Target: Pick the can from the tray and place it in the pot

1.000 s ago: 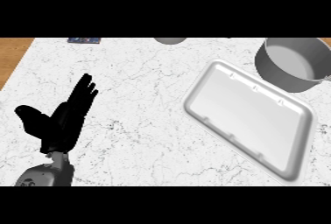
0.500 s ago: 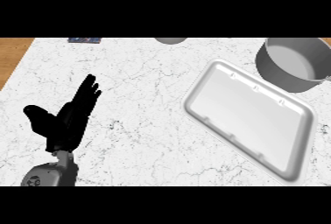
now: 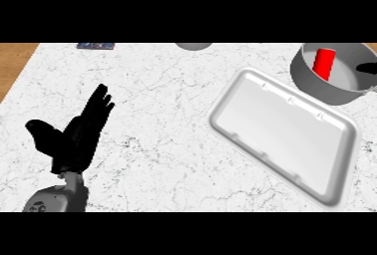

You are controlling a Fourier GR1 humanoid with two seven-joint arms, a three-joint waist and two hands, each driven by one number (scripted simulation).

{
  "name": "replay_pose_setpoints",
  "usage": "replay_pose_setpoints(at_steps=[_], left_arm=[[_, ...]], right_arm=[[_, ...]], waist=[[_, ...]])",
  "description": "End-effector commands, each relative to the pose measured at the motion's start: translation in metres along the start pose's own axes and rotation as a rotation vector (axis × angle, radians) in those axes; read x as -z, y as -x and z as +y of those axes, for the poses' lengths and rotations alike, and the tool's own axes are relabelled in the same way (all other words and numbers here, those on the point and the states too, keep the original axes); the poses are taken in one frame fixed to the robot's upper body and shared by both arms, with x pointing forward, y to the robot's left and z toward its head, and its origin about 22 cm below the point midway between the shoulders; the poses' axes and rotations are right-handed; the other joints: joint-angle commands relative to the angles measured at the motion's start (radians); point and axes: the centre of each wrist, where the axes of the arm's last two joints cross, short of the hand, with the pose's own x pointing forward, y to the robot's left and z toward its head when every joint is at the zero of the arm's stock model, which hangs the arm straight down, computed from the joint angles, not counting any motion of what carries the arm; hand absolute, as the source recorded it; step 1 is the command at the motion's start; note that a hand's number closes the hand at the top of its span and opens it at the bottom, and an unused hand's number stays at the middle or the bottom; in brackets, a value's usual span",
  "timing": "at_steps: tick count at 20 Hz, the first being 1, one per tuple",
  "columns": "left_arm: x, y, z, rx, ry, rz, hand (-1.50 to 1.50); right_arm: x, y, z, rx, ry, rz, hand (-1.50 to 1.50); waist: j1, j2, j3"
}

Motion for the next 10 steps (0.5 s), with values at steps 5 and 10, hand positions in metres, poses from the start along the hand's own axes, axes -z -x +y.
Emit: replay_pose_setpoints(at_steps=[5,10], left_arm=[[-0.004,0.004,-0.007,-0.017,-0.006,-0.005,0.0],[0.004,0.003,0.004,-0.013,-0.016,0.008,0.0]], right_arm=[[0.001,0.01,-0.016,0.329,0.286,-0.095,-1.5],[-0.008,0.024,-0.05,0.408,0.423,-0.099,-1.5]], waist=[[-0.004,0.001,0.001],[-0.014,-0.002,0.0]])
